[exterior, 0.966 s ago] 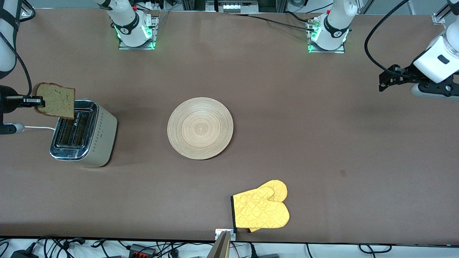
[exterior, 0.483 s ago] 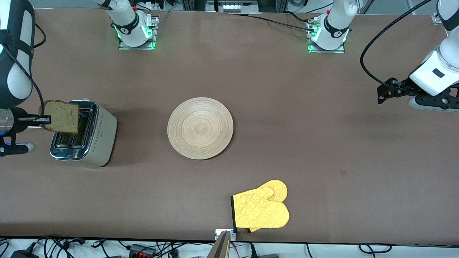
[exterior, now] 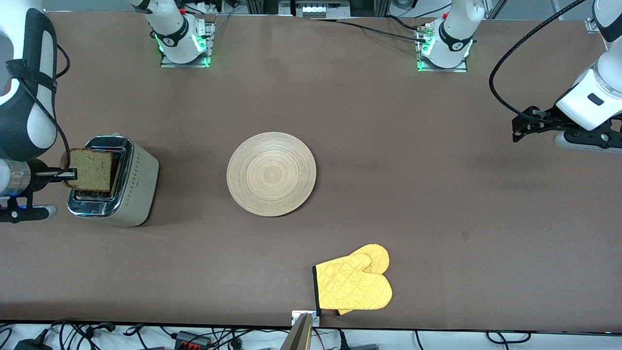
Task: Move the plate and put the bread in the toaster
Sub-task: 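Lower the bread into the toaster slot with the right gripper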
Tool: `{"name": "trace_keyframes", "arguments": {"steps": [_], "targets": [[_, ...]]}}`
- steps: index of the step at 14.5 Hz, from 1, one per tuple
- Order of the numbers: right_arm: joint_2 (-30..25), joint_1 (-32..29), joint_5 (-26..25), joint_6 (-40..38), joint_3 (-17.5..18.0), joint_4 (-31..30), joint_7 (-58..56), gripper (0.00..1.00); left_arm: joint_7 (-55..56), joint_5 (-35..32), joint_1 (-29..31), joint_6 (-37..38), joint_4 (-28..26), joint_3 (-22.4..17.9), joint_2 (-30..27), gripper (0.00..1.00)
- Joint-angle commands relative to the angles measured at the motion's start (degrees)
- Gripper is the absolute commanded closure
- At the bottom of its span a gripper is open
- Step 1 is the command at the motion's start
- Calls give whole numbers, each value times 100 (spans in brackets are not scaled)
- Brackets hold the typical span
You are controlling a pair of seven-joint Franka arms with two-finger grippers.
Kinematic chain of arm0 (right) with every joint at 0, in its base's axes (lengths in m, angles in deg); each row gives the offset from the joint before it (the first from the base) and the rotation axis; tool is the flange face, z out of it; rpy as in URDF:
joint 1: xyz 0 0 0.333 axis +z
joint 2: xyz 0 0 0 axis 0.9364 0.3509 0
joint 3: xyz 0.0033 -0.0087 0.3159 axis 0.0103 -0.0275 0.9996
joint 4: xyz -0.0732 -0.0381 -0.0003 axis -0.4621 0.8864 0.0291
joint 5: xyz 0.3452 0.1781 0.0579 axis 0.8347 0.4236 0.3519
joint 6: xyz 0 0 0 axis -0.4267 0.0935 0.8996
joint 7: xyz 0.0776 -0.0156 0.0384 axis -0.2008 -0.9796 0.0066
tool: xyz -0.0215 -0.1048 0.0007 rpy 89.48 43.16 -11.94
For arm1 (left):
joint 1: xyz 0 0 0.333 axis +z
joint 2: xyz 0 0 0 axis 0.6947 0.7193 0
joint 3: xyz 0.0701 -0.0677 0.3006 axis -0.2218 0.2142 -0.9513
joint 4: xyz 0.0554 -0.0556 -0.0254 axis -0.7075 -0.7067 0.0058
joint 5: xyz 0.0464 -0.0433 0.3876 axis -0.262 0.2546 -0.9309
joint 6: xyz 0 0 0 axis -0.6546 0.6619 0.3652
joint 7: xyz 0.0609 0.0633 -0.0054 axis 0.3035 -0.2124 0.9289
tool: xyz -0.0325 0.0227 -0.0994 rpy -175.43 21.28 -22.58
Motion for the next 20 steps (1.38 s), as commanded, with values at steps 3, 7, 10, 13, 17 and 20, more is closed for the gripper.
{"name": "trace_keyframes", "arguments": {"steps": [3,7,10,13,17,20], "targets": [[226,-8,-75,57,47,161,12,100,-21,-15,-3,19,115,-9,22,0],[331,1,-58,304,47,152,21,100,-30,222,32,19,115,-44,22,0],[375,1,-23,383,56,152,47,93,-21,240,23,-7,133,-44,22,0],[384,-25,179,410,65,161,30,0,-21,214,23,-130,238,-44,31,0],[175,-8,215,174,65,213,38,0,-82,213,15,-130,247,-18,31,0],[-362,10,215,-47,39,222,47,0,-82,205,-12,-139,256,-18,31,0]]}}
